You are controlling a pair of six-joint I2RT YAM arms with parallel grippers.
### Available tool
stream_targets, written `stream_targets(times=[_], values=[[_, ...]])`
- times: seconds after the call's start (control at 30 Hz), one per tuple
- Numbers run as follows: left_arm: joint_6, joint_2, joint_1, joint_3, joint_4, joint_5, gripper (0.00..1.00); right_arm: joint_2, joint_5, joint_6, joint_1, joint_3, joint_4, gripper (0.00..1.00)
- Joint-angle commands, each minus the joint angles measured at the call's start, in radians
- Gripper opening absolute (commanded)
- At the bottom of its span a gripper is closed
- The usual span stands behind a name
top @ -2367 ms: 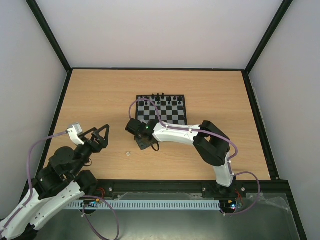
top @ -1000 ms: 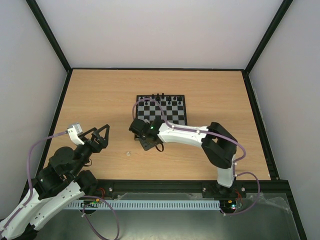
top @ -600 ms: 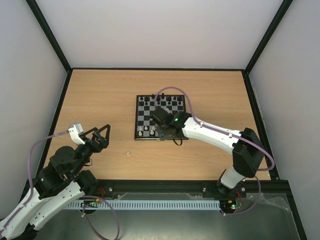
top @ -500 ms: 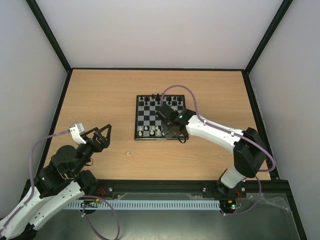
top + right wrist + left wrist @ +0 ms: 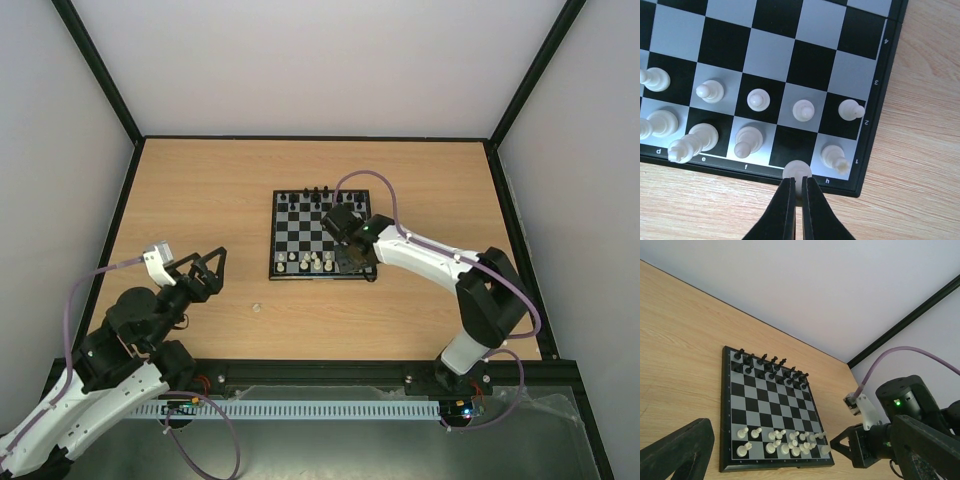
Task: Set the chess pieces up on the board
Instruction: Place the chess piece on the chessboard, then pick up the chess piece at the center of the board.
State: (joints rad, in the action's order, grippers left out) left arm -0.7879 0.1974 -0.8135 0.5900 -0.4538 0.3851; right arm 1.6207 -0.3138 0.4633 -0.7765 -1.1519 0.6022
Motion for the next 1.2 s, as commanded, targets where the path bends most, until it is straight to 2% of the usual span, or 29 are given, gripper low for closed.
stream_targets(times=[0.0,0.6,0.8,0.97,1.17], values=[[0.015,0.01,-0.003,0.004,0.027,0.0,0.99,0.042,0.016,-0.018,0.011,0.017,-0.015,0.02],[0.015,0.017,-0.002,-0.005,0.033,0.009,1.0,0.102,0.05,-0.04,0.048,0.023,-0.073,0.04],[0.014,0.022,-0.003,-0.007,0.036,0.008,1.0,0.098,0.062,-0.041,0.048,0.025,-0.073,0.13],[0.012,0.029,-0.003,-0.01,0.043,0.006,0.99,0.072,0.072,-0.041,0.048,0.027,-0.068,0.33],[0.013,0.037,-0.002,0.004,0.039,0.013,0.99,-0.027,0.088,-0.034,0.046,0.025,-0.035,0.38]])
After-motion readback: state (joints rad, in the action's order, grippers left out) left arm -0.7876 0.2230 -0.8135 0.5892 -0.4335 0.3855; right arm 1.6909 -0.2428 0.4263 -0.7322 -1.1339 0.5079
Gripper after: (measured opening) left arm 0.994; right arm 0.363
